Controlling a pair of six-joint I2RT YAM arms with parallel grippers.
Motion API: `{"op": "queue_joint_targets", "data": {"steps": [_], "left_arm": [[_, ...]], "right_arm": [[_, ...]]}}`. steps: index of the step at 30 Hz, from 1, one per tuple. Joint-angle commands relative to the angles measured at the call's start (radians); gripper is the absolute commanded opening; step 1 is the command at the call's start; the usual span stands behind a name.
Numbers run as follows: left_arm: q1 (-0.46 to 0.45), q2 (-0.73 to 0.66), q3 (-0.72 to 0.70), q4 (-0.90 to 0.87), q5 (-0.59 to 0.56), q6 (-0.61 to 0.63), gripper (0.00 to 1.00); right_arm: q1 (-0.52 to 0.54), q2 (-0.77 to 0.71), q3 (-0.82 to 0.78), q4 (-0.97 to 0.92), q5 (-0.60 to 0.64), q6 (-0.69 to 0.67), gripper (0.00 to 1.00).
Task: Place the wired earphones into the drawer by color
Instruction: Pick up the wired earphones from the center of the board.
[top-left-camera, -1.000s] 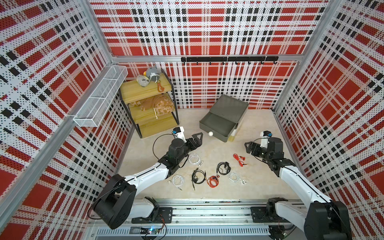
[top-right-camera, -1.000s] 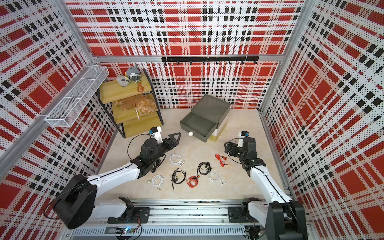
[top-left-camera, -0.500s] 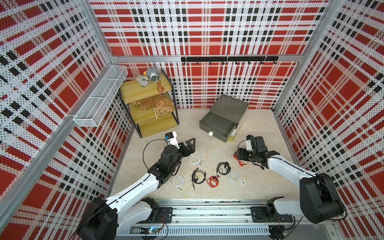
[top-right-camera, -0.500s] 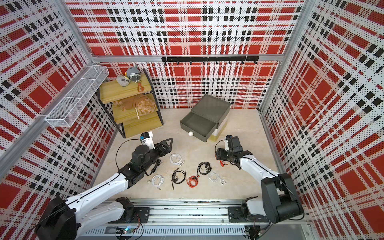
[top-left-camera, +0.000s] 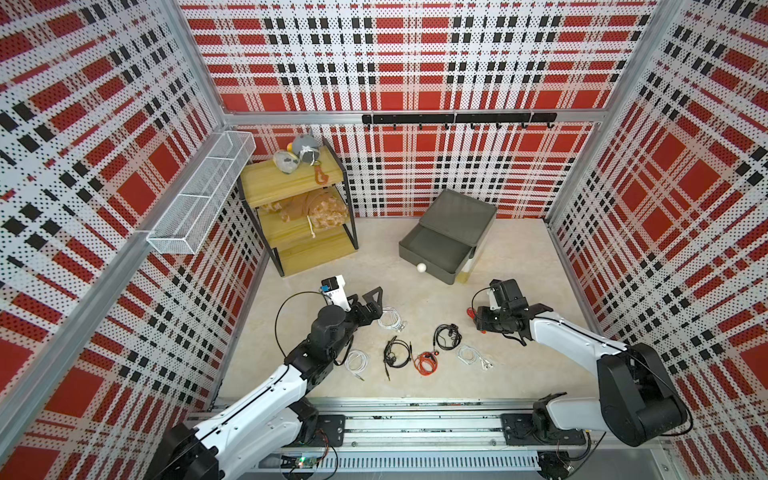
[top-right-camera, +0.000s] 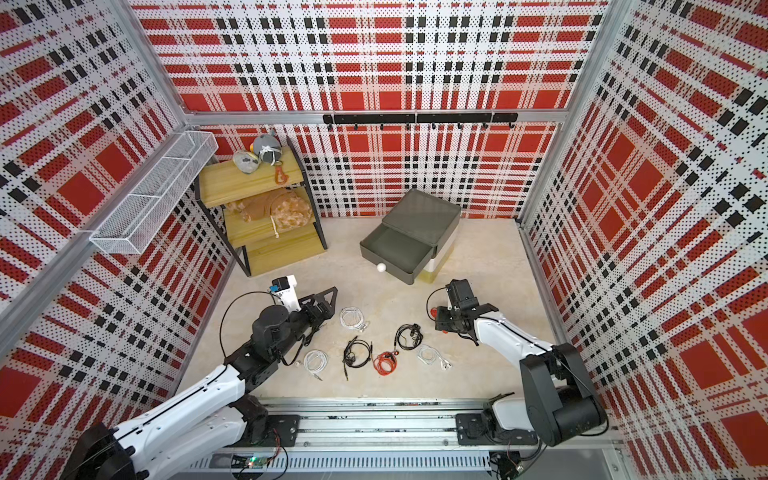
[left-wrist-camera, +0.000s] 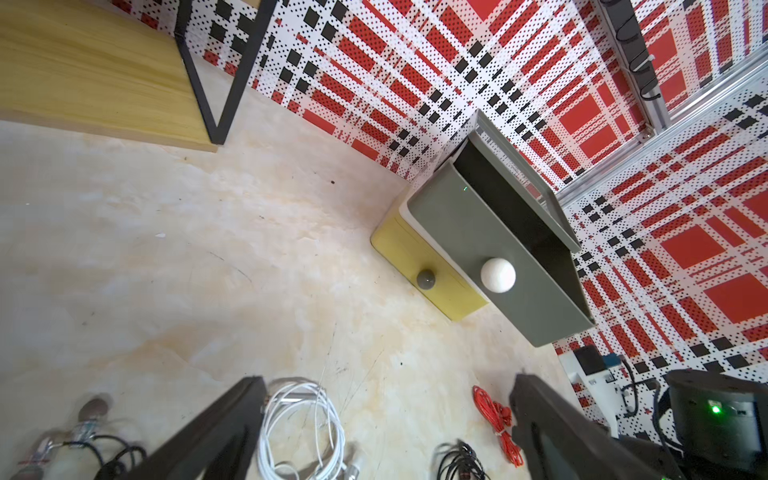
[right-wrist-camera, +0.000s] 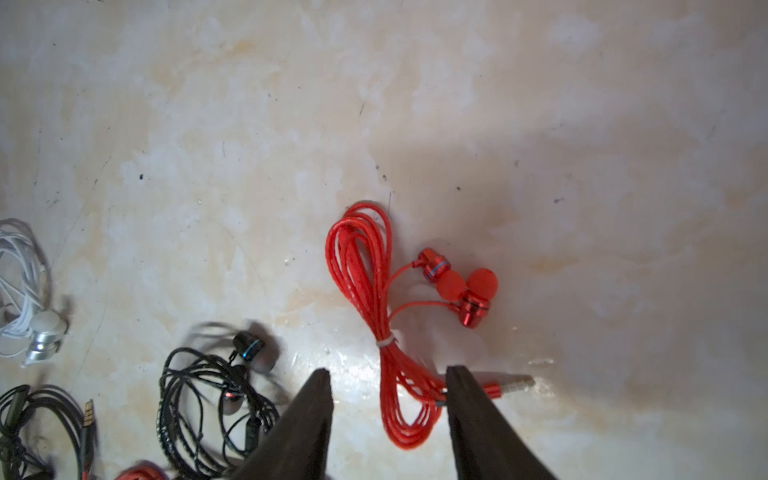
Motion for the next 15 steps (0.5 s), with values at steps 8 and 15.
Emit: {"op": "queue_joint_targets", "data": {"steps": [8, 15], "left_arm": [[-0.001, -0.077, -0.063, 0.022, -0.038, -0.028, 0.99], [-0.002, -0.093, -0.064, 0.007, -0.057, -0.023, 0.99]], "right_arm": [[0.008, 0.021, -0.003, -0.025, 0.002, -0.026, 0.36], [0.009, 0.056, -0.009, -0.002, -0.013, -0.018, 0.29]]}}
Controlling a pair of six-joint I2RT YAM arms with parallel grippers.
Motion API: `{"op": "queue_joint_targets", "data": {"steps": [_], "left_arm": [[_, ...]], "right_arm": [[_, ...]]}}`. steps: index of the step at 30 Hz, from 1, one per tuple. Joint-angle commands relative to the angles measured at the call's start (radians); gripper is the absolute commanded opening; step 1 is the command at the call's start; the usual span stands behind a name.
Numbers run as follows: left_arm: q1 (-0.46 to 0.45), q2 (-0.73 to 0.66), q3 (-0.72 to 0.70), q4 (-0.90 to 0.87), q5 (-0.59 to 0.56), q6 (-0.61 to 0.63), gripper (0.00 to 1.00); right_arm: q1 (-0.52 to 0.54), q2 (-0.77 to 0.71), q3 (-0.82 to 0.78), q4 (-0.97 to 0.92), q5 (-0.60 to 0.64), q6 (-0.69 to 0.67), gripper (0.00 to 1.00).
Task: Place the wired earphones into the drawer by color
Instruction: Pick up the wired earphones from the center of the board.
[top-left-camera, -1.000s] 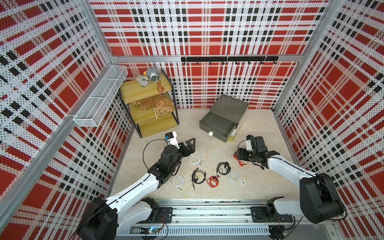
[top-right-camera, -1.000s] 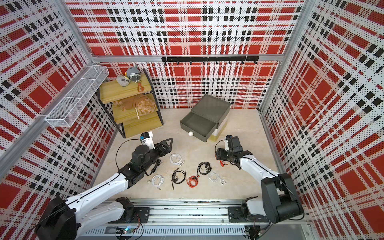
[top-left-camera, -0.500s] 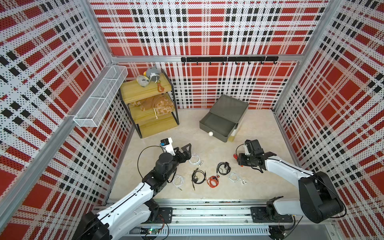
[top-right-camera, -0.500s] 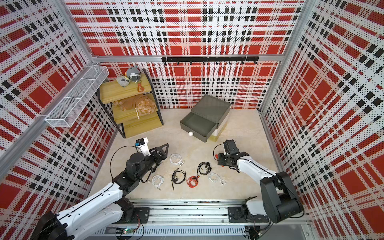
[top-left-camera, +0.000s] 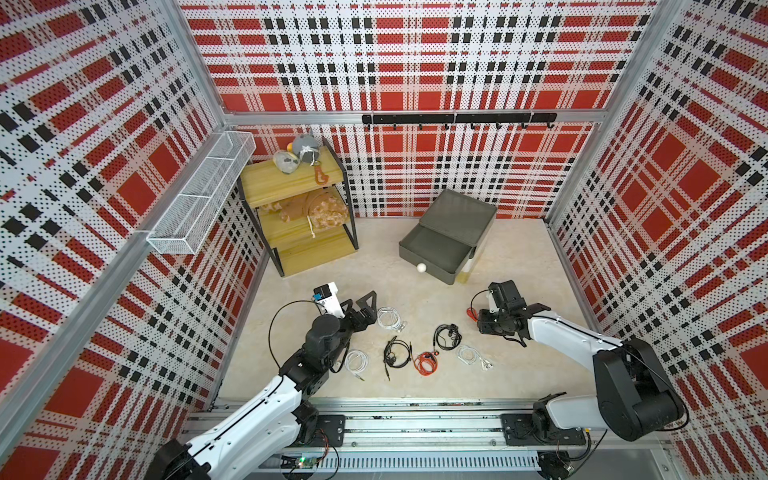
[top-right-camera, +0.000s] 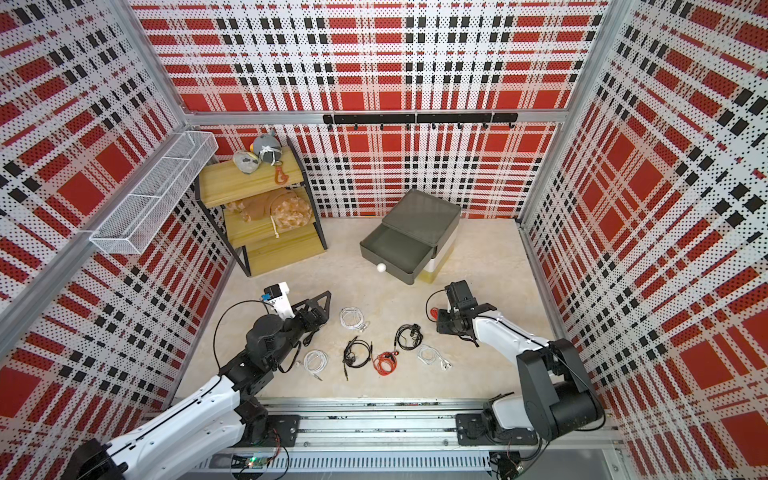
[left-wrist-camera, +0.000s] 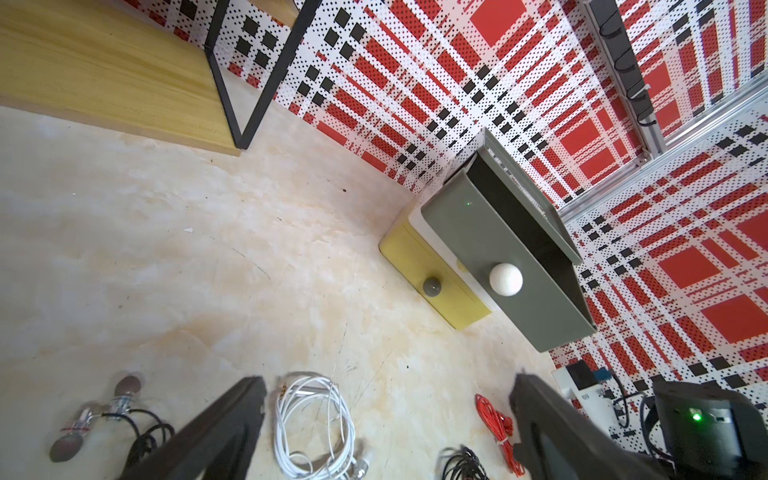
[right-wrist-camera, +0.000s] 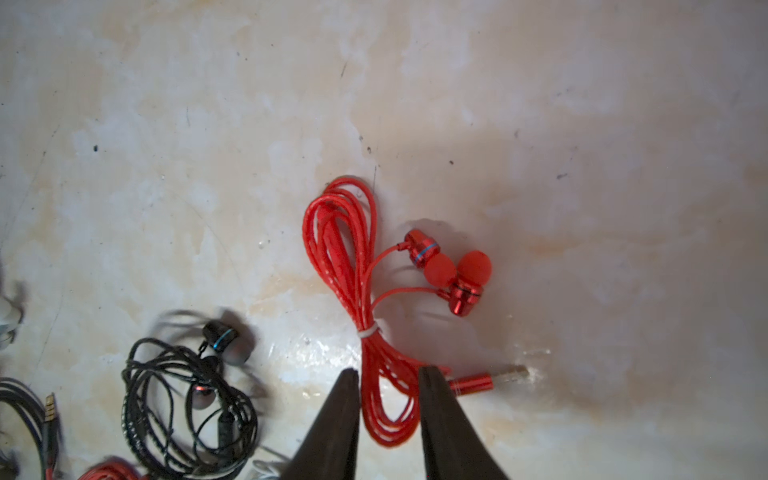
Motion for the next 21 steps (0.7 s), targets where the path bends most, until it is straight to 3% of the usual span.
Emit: {"op": "queue_joint_targets", "data": {"steps": [1, 8, 11, 15, 21], "left_arm": [[-0.001, -0.016, -0.011, 0.004, -0.022, 0.004, 0.99], [-0.001, -0.024, -0.020, 0.001, -0.017, -0.008, 0.99], [-0.002, -0.028, -0.024, 0.009, -0.020, -0.010, 0.99], [-0.004, -0.020, -0.027, 0.017, -0.016, -0.015, 0.99], [-0.003, -0.010, -0.019, 0.009, -0.012, -0.013, 0.99]], "right_arm": [[0.008, 0.027, -0.006, 0.011, -0.008, -0.005, 0.27], [0.009, 0.054, 0.007, 0.005, 0.000, -0.012, 0.26], [0.011, 0.071, 0.015, -0.004, 0.002, -0.015, 0.34], [0.020, 0.089, 0.019, -0.019, 0.023, -0.021, 0.37], [0.033, 0.101, 0.027, -0.038, 0.068, -0.023, 0.28]]}}
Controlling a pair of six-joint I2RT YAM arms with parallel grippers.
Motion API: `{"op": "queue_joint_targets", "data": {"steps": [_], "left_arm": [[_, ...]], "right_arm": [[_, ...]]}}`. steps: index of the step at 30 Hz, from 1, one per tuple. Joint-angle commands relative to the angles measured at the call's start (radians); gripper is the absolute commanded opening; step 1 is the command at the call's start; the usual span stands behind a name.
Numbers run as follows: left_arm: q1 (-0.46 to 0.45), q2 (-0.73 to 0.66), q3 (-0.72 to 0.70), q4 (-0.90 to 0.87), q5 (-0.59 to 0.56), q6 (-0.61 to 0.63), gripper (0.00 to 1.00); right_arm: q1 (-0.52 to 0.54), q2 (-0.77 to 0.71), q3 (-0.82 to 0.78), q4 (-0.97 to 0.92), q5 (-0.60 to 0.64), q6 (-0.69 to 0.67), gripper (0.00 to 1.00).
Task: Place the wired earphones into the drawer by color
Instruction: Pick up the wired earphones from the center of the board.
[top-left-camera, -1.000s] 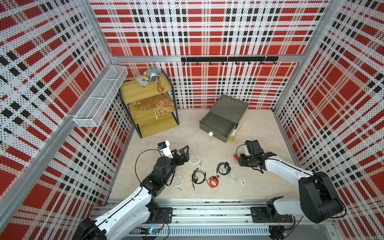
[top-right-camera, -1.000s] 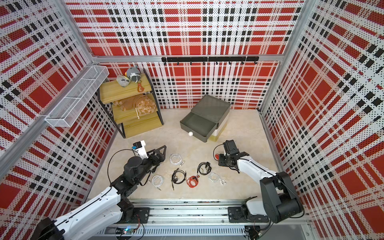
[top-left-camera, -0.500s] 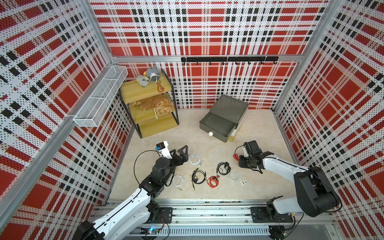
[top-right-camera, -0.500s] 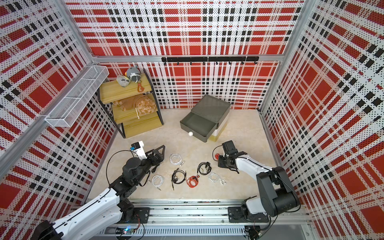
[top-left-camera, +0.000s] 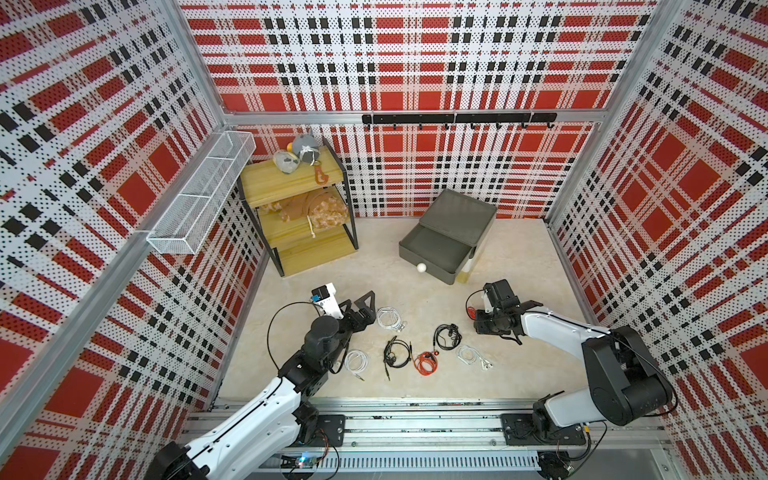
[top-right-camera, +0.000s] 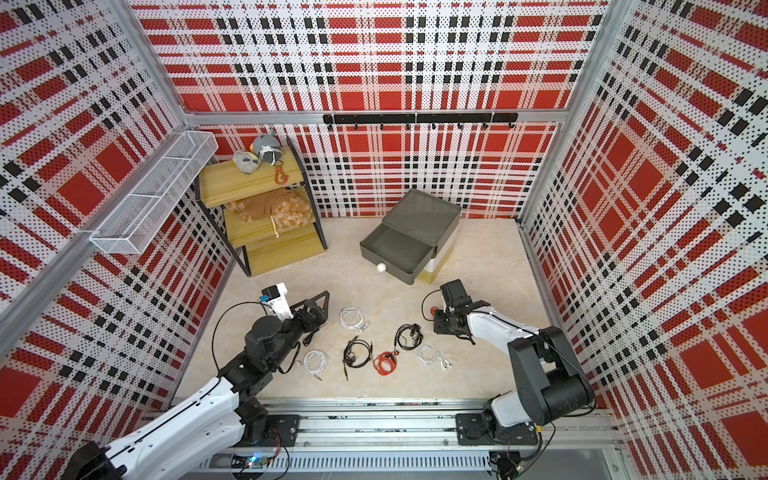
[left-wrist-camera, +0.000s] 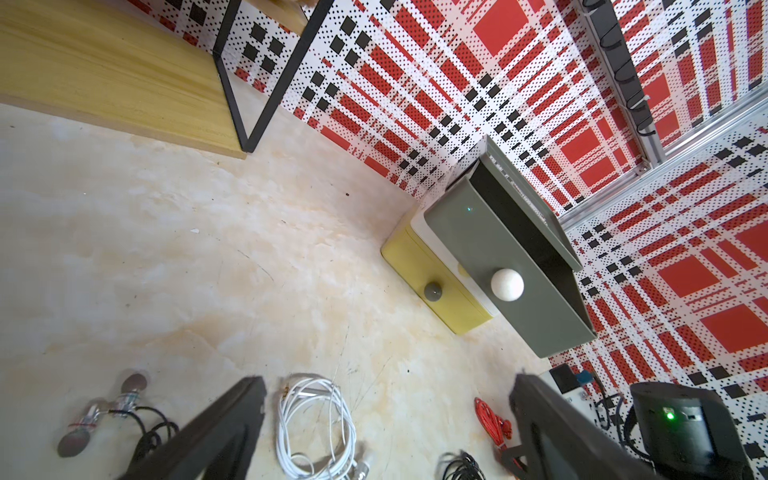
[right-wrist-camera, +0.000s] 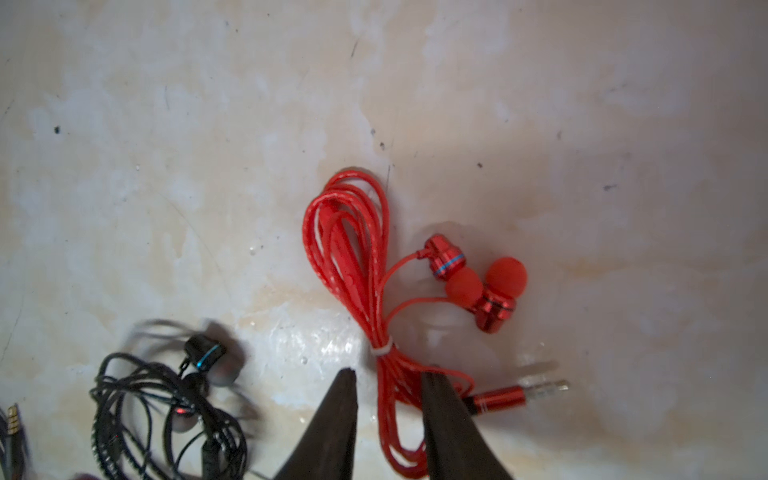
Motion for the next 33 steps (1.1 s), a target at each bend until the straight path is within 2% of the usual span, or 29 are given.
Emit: {"op": "queue_joint_targets", "data": {"steps": [1, 7, 9, 19, 33], "left_arm": [[-0.003, 0.000, -0.010, 0.010, -0.001, -0.002, 0.99], [-0.004, -0.005, -0.016, 0.003, 0.008, -0.003, 0.99], [-0.004, -0.008, -0.018, 0.001, 0.010, -0.001, 0.99], [-0.006, -0.049, -0.043, 0.033, 0.021, 0.005, 0.99], [-0.023, -0.107, -0.057, 0.082, 0.083, 0.069, 0.99]], "right_arm": [[0.011, 0.031, 0.001, -0.049, 0.046, -0.009, 0.24], [0.011, 0.028, 0.005, -0.057, 0.062, -0.012, 0.05], [0.010, 0.005, 0.001, -0.051, 0.059, -0.009, 0.03], [0.010, -0.172, 0.032, -0.100, 0.092, -0.046, 0.03], [0.010, -0.493, 0.082, -0.082, 0.048, -0.182, 0.04]]}}
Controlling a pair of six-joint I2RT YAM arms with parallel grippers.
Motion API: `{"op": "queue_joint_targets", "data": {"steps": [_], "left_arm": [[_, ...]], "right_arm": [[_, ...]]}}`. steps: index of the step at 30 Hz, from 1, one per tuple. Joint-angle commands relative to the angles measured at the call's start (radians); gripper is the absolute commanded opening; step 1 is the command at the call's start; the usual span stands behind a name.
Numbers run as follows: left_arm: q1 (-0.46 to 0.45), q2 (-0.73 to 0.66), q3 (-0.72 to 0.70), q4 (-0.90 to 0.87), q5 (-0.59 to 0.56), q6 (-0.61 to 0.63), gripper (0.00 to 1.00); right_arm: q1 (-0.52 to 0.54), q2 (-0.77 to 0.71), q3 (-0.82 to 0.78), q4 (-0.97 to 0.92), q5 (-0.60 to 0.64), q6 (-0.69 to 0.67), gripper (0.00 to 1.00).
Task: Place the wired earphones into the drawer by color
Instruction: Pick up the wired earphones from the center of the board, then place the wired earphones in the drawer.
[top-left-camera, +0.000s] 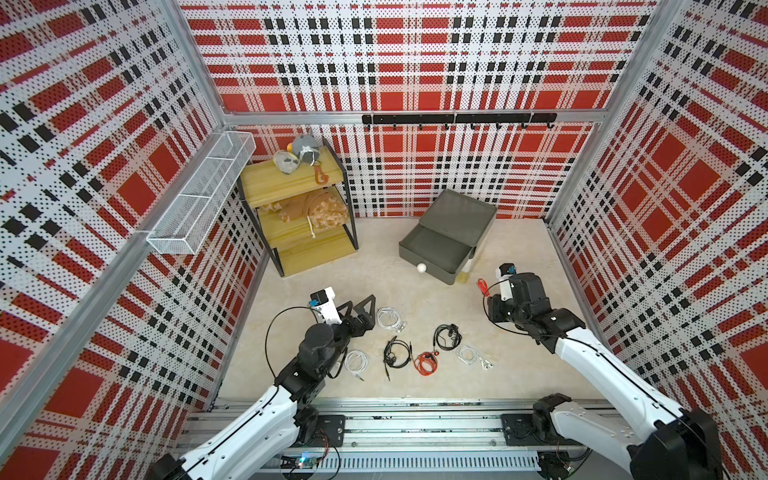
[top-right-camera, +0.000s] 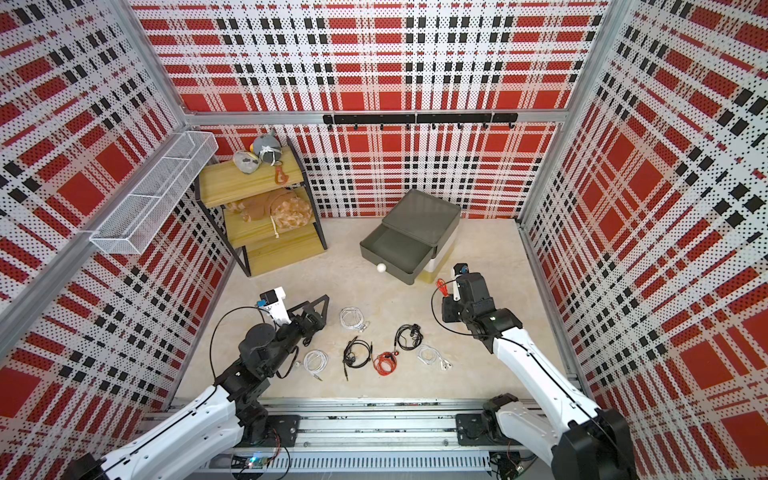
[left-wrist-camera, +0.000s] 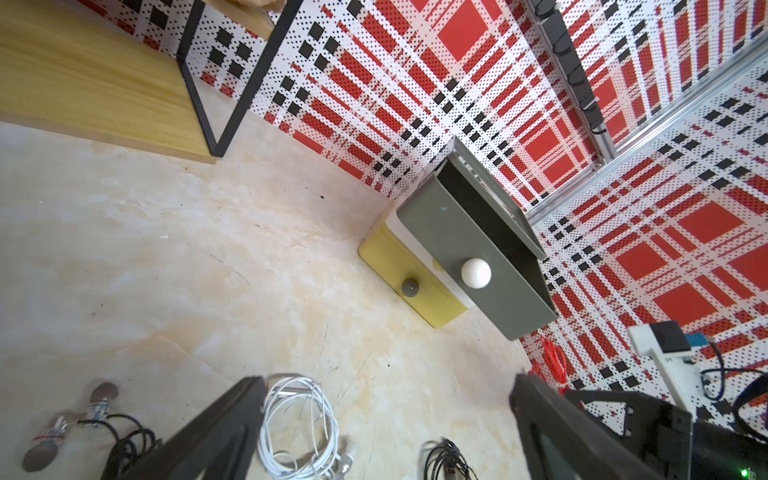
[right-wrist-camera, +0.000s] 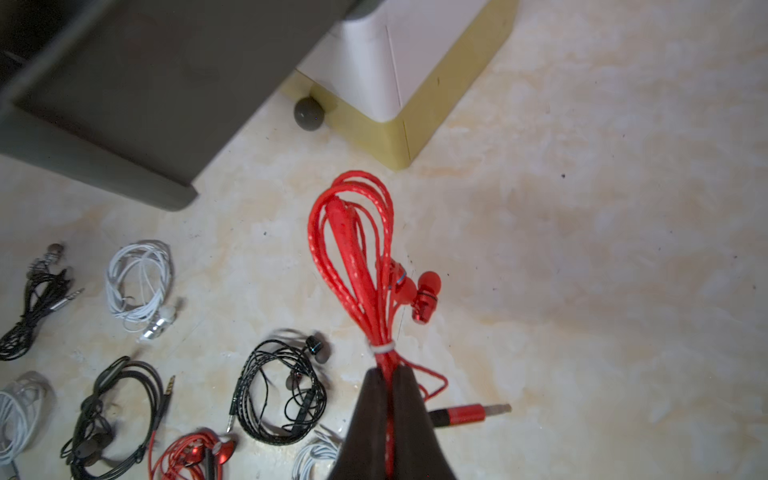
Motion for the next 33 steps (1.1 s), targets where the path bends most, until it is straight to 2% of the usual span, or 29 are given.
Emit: {"op": "queue_joint_targets", "data": {"steps": [1, 8, 17, 23, 33], "left_arm": [[-0.011, -0.023, -0.003, 0.032, 0.024, 0.038, 0.99], [-0.013, -0.039, -0.006, 0.039, 0.011, 0.045, 0.99], [-0.016, -0.015, -0.003, 0.049, 0.030, 0.052, 0.99], [-0.018, 0.001, 0.002, 0.053, 0.038, 0.052, 0.99], [-0.033, 0.040, 0.020, 0.058, 0.069, 0.063, 0.99]], "right_arm": [[0.006, -0.055, 0.019, 0.027, -0.019, -0.055, 0.04], [0.007, -0.112, 0.058, 0.051, -0.046, -0.124, 0.04], [0.009, -0.090, 0.137, 0.092, -0.119, -0.144, 0.03], [0.034, 0.016, 0.253, 0.104, -0.135, -0.129, 0.03], [0.131, 0.278, 0.464, 0.094, -0.066, -0.127, 0.03]]}}
